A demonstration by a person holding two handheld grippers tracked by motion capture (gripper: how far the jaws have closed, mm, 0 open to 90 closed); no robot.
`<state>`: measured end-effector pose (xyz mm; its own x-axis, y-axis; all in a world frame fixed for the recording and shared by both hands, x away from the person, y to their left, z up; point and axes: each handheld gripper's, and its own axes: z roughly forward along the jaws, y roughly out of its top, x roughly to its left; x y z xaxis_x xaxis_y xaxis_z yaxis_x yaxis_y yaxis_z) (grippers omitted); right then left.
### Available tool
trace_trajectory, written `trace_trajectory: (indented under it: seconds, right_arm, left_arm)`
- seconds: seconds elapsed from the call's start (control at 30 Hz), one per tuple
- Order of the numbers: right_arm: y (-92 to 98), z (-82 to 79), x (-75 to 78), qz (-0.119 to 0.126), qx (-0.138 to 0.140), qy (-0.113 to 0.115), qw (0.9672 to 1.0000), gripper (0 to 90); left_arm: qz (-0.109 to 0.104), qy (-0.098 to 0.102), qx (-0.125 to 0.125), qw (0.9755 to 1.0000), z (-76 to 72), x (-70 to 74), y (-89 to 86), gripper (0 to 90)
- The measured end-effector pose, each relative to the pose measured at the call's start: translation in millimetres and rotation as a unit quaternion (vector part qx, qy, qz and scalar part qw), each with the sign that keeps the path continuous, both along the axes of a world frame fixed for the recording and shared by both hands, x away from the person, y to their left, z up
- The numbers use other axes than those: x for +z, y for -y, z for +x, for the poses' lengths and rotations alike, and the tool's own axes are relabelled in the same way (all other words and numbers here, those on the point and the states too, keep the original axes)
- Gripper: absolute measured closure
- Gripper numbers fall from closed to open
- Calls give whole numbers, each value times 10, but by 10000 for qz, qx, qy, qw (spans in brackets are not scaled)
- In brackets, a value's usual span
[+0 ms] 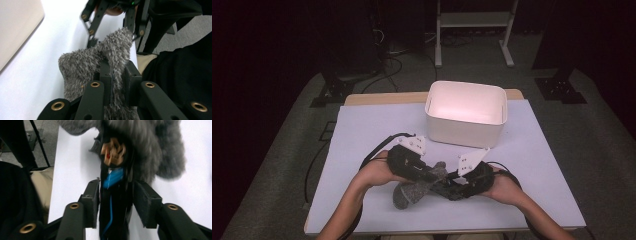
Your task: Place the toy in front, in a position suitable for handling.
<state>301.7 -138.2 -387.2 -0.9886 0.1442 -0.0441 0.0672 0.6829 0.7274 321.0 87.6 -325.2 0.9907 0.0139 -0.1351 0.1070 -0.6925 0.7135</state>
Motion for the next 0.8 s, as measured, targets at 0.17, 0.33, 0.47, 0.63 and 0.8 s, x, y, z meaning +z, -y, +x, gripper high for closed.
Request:
trace_trajectory:
  seconds: [0.17, 0.33, 0.47, 0.63, 0.8]
  right_arm:
    - [-20, -10, 11, -42, 36, 66, 10000, 565]
    - [86, -29, 21, 31, 10, 70, 10000, 565]
    - [156, -35, 25, 91, -21, 54, 9999, 565]
    - [282, -33, 21, 215, -130, 18, 9997, 564]
    - [353, -57, -1, 301, -197, 94, 9993, 589]
  left_arm:
    - [51, 71, -30, 10000, -16, 38, 75, 799]
    - [8, 145, -109, 9998, -33, 88, 192, 791]
    - [40, 226, -48, 9997, -28, 142, 203, 785]
    - [60, 134, 35, 9999, 2, 67, 159, 784]
    - [-43, 32, 140, 9999, 13, 17, 93, 779]
